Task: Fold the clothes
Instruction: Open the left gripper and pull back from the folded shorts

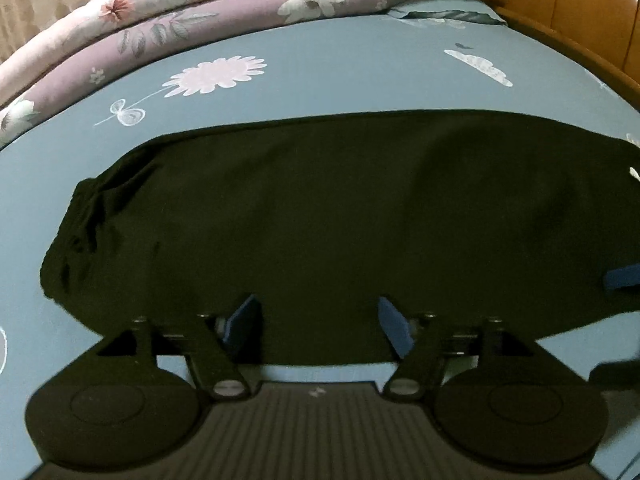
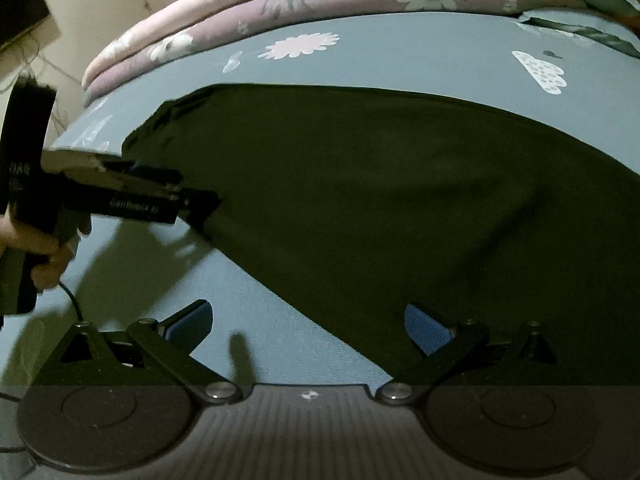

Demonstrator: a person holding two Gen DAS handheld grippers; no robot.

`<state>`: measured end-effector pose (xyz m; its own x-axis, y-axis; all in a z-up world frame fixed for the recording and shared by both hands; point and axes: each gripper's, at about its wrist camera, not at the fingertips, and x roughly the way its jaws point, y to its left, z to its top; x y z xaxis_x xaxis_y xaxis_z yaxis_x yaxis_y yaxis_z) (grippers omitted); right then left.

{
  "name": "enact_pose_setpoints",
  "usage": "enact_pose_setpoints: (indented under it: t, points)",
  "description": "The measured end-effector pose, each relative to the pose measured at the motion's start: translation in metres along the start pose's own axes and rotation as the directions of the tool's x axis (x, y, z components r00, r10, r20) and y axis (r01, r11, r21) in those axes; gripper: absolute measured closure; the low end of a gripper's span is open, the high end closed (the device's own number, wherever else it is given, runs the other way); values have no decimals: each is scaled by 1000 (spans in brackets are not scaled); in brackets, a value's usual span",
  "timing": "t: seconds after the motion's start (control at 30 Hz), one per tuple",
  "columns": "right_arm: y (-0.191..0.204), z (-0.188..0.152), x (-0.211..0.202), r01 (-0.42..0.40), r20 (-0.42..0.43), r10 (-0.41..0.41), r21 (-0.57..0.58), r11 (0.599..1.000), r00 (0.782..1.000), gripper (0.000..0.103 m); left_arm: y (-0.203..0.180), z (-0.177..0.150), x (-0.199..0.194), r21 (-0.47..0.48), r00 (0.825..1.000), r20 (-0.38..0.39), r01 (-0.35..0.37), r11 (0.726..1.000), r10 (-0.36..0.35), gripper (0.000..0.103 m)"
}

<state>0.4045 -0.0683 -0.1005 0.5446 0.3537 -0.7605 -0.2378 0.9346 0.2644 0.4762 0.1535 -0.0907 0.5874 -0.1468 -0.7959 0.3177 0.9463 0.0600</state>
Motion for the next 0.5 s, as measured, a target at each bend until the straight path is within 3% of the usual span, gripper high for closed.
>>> enact_pose_setpoints:
  t: [0.33,0.47,0.5]
  points:
    - [20,-5,10,90,-20,-94,-154,984,995,0,-1,-1,-4,-39,1000,-16,-25,999,24,27]
    - [11,4,-11,37,-34,-39,-68,997,999,0,1,-4,-31,-49,998,18,-63,997,64,28]
    - [4,7,-20,63,-6,-64,-48,997,998,0,2,-6,-40,-54,997,31,-69,996,71,27]
